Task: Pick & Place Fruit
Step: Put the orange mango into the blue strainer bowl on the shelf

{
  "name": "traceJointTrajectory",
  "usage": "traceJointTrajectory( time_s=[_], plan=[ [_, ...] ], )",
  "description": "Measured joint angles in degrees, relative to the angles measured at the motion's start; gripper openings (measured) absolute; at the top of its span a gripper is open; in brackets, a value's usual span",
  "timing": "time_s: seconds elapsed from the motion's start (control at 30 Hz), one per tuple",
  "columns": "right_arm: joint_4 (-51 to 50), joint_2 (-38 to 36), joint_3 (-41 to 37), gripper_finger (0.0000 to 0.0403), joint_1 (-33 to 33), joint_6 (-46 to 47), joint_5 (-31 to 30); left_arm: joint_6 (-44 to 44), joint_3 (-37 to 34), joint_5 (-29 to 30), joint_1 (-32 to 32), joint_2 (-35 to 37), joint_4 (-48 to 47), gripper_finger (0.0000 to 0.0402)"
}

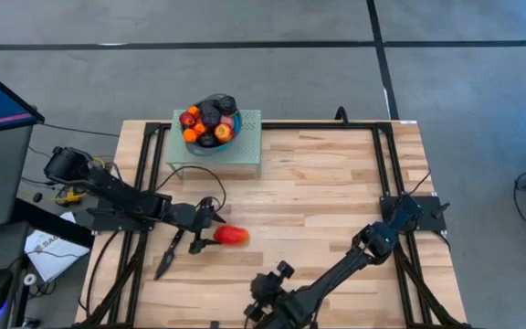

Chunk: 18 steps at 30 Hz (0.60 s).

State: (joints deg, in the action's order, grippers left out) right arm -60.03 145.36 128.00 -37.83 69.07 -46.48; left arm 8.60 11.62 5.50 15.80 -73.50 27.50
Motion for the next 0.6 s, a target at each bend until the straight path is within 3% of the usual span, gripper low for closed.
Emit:
traceJointTrajectory(
  time_s=[0.23, 0.43, 0.6],
  plan=[
    [2.1, 0.0, 0.0, 0.0097, 3.2, -3.7, 4.7, 3.5, -0.2, 0.0, 0.0, -2.9, 1.5, 0.0343],
    [2.3, 0.0, 0.0, 0.0097, 3.0, -4.6, 4.7, 3.9, -0.1, 0.0, 0.0, -2.8, 2.0, 0.0343],
    [-0.1, -0.2, 0.0, 0.0104, 2.8, 0.5, 4.6, 3.9, -0.1, 0.0, 0.0, -2.8, 2.2, 0.0343]
  ],
)
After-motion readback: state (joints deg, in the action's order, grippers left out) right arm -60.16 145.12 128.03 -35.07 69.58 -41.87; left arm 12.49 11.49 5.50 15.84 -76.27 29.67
